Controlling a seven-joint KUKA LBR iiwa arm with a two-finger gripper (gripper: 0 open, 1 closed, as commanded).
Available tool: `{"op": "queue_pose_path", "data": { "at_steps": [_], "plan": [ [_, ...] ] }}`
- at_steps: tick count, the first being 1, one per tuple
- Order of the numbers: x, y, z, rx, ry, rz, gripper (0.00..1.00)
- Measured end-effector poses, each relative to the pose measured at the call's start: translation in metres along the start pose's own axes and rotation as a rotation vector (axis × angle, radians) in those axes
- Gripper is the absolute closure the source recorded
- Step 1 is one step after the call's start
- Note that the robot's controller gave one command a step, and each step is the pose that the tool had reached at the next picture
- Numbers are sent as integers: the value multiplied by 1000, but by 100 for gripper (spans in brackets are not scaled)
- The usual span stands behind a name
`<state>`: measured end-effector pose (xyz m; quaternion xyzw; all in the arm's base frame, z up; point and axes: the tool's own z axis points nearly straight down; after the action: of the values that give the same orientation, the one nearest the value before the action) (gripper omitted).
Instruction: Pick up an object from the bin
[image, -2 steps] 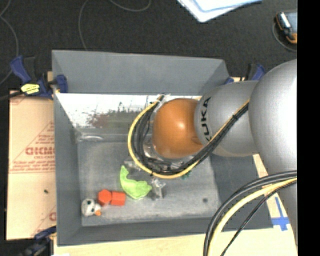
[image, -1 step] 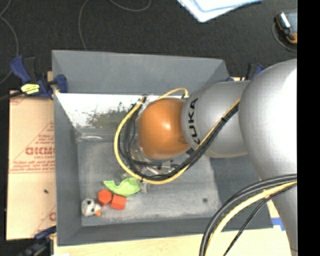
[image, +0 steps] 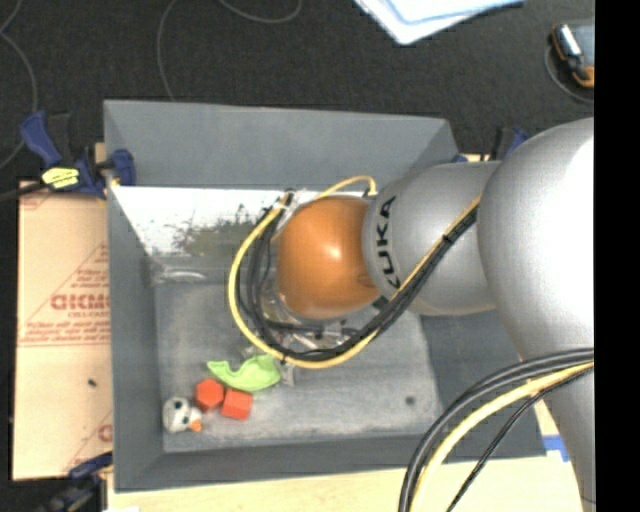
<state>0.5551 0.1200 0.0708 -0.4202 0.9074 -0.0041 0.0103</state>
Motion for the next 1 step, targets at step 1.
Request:
{"op": "queue_pose_path", "data": {
  "at_steps": [1],
  "plan": [
    [12, -44, 0, 5, -9, 129, 100]
  ]
}}
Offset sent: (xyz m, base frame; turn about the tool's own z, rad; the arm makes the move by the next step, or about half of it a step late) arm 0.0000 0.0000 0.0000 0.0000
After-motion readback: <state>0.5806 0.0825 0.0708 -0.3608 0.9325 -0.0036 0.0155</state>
